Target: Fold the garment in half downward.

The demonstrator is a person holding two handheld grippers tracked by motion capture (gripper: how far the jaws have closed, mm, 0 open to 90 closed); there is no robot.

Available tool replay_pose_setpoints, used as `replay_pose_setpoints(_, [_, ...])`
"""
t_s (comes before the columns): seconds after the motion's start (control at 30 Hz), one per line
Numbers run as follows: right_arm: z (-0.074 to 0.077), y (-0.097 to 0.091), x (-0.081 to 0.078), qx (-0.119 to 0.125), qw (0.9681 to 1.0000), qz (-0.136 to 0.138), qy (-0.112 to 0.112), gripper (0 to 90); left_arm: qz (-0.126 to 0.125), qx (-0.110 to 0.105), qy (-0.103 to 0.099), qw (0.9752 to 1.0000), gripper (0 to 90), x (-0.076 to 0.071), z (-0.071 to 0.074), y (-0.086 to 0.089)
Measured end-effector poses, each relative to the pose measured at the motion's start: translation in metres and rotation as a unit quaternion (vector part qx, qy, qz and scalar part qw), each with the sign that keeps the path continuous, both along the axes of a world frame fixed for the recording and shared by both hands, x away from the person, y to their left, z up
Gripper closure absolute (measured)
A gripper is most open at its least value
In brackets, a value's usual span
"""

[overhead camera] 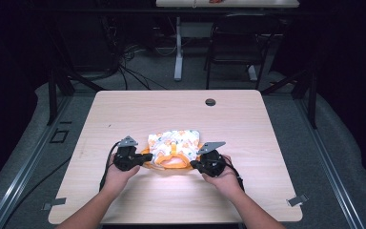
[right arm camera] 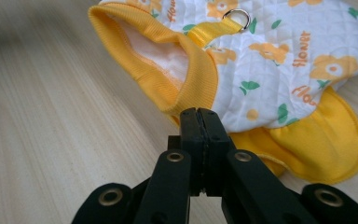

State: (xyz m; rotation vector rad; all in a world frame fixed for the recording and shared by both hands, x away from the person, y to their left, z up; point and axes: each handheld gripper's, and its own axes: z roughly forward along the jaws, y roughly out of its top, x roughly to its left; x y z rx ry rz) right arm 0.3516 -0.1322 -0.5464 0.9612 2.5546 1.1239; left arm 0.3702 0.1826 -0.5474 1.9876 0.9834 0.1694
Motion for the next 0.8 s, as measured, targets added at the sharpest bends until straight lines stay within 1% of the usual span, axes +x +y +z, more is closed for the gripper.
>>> replay_pose_setpoints(0.03, [0.004, -0.001, -0.002, -0.003, 1.0000, 0.002, -0.008, 89.8, 0.001, -0.002, -0.002, 1.0000, 89.2, -0.001, 0.002, 0.001])
replay_pose_setpoints(0.07, [0.006, -0.002, -0.003, -0.002, 0.9999, 0.002, -0.012, 89.4, 0.002, -0.006, -0.002, 1.0000, 88.3, -0.003, 0.004, 0.003])
replay_pose_setpoints(0.1, [0.010, -0.003, -0.005, 0.004, 0.9999, 0.001, -0.015, 88.5, 0.002, -0.007, -0.003, 1.0000, 87.6, -0.004, 0.005, 0.005])
replay_pose_setpoints(0.13, [0.013, -0.004, -0.005, 0.003, 0.9998, 0.003, -0.017, 87.6, 0.002, -0.006, -0.006, 1.0000, 86.9, -0.005, 0.007, 0.006])
replay_pose_setpoints(0.17, [0.016, -0.006, -0.006, 0.005, 0.9998, 0.000, -0.020, 87.3, 0.000, -0.001, -0.011, 0.9999, 85.8, -0.006, 0.009, 0.007])
replay_pose_setpoints(0.23, [0.021, -0.008, -0.008, 0.013, 0.9996, -0.004, -0.026, 86.9, 0.000, 0.002, -0.016, 0.9999, 84.1, -0.009, 0.013, 0.010])
replay_pose_setpoints(0.27, [0.024, -0.010, -0.009, 0.010, 0.9995, -0.003, -0.029, 86.2, 0.001, 0.001, -0.016, 0.9999, 82.8, -0.010, 0.015, 0.012])
replay_pose_setpoints(0.37, [0.029, -0.015, -0.011, 0.013, 0.9993, -0.007, -0.033, 84.6, 0.004, 0.003, -0.019, 0.9998, 78.4, -0.015, 0.020, 0.018])
replay_pose_setpoints(0.4, [0.030, -0.018, -0.011, 0.013, 0.9993, -0.008, -0.034, 83.9, 0.004, 0.004, -0.021, 0.9998, 76.5, -0.016, 0.021, 0.020])
replay_pose_setpoints(0.47, [0.032, -0.021, -0.014, 0.005, 0.9992, -0.010, -0.038, 81.6, 0.005, 0.003, -0.022, 0.9997, 72.6, -0.018, 0.021, 0.023])
replay_pose_setpoints(0.5, [0.031, -0.021, -0.015, 0.006, 0.9992, -0.014, -0.038, 79.9, 0.011, 0.002, -0.023, 0.9997, 70.6, -0.021, 0.022, 0.026])
replay_pose_setpoints(0.53, [0.032, -0.023, -0.016, 0.003, 0.9992, -0.011, -0.038, 79.0, 0.013, 0.002, -0.026, 0.9996, 69.6, -0.023, 0.022, 0.029])
replay_pose_setpoints(0.6, [0.031, -0.025, -0.020, 0.003, 0.9991, -0.013, -0.041, 76.3, 0.016, 0.002, -0.028, 0.9995, 66.5, -0.024, 0.022, 0.030])
replay_pose_setpoints(0.67, [0.030, -0.028, -0.025, 0.008, 0.9990, -0.018, -0.039, 72.0, 0.022, 0.010, -0.030, 0.9993, 63.6, -0.030, 0.021, 0.037])
replay_pose_setpoints(0.7, [0.029, -0.029, -0.027, 0.010, 0.9990, -0.020, -0.039, 70.8, 0.026, 0.009, -0.031, 0.9991, 62.3, -0.032, 0.020, 0.038])
replay_pose_setpoints(0.73, [0.029, -0.031, -0.029, 0.008, 0.9990, -0.020, -0.039, 69.9, 0.024, 0.012, -0.033, 0.9991, 61.6, -0.033, 0.019, 0.039])
replay_pose_setpoints(0.8, [0.028, -0.032, -0.032, 0.003, 0.9988, -0.022, -0.043, 68.4, 0.031, 0.010, -0.031, 0.9990, 60.3, -0.038, 0.015, 0.042])
